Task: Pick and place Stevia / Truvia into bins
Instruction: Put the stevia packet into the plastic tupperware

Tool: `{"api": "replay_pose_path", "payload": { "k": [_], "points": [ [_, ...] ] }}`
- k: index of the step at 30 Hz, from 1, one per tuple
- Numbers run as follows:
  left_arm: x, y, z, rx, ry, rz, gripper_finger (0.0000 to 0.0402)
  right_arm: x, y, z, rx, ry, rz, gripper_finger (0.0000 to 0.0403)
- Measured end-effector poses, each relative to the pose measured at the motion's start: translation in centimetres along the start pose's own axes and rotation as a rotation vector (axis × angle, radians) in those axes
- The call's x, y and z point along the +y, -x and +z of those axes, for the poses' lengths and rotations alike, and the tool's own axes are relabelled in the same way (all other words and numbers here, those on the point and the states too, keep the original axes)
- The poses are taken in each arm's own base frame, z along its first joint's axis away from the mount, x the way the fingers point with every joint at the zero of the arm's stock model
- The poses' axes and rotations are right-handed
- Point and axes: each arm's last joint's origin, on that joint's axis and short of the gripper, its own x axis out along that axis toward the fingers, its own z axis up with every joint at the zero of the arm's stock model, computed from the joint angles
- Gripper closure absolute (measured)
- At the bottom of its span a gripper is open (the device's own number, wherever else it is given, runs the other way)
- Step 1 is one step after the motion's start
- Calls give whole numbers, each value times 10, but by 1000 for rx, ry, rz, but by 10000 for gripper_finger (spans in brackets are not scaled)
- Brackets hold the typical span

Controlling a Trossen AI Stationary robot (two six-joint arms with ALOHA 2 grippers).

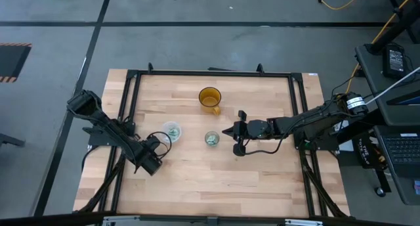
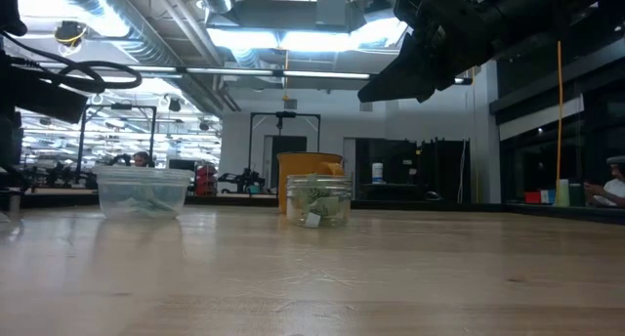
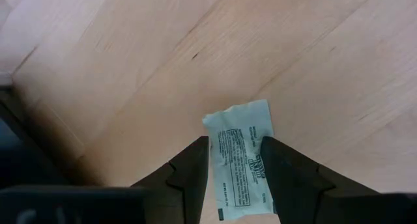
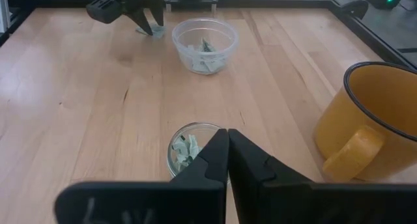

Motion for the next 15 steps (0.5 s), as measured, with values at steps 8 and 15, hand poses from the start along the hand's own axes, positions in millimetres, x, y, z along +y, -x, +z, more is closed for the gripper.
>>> {"api": "replay_pose_path", "payload": {
  "k": [8, 15],
  "points": [
    [0, 0, 0, -2, -68, 0, 261, 0, 0, 0, 0, 0, 0, 389],
    [0, 0, 0, -1, -93, -3, 271, 0, 0, 0, 0, 0, 0, 389]
  ]
}}
